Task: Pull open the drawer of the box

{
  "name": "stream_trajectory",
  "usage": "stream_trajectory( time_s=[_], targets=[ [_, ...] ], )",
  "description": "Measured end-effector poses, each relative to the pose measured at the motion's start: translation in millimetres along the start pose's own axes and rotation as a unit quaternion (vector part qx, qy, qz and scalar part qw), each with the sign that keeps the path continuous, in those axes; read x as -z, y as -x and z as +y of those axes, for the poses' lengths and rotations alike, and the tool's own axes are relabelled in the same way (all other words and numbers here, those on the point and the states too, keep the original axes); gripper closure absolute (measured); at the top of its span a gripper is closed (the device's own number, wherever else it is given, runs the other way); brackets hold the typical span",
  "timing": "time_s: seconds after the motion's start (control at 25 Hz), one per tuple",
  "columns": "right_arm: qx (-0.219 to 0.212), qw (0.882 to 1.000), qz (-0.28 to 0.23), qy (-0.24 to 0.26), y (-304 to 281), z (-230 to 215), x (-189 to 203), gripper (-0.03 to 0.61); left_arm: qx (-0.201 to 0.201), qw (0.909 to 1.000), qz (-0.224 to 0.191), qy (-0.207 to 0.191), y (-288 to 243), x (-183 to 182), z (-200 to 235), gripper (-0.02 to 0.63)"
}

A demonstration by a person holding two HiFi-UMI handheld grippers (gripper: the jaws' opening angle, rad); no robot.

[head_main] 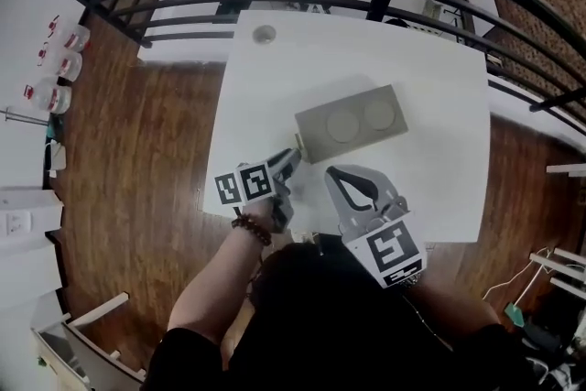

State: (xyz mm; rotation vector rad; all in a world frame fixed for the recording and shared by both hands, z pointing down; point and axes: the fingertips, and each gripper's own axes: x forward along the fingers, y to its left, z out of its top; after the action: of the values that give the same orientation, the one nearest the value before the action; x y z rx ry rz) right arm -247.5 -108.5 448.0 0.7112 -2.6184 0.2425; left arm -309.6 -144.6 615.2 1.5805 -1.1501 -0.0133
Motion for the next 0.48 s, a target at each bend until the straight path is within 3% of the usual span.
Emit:
stream_trajectory(
  time_s=[0.2, 0.48],
  targets=[
    [-0.017, 1.0, 0.017, -0.011, -11, -1, 17, 0.586, 0.043, 0.9968, 0.004, 0.068, -14, 3, 12, 0.494],
    [0.012, 0.999, 0.031, -0.03, -20, -7, 29, 0.586, 0.103, 0.9889, 0.018, 0.106, -20, 8, 16, 0.517]
  ],
)
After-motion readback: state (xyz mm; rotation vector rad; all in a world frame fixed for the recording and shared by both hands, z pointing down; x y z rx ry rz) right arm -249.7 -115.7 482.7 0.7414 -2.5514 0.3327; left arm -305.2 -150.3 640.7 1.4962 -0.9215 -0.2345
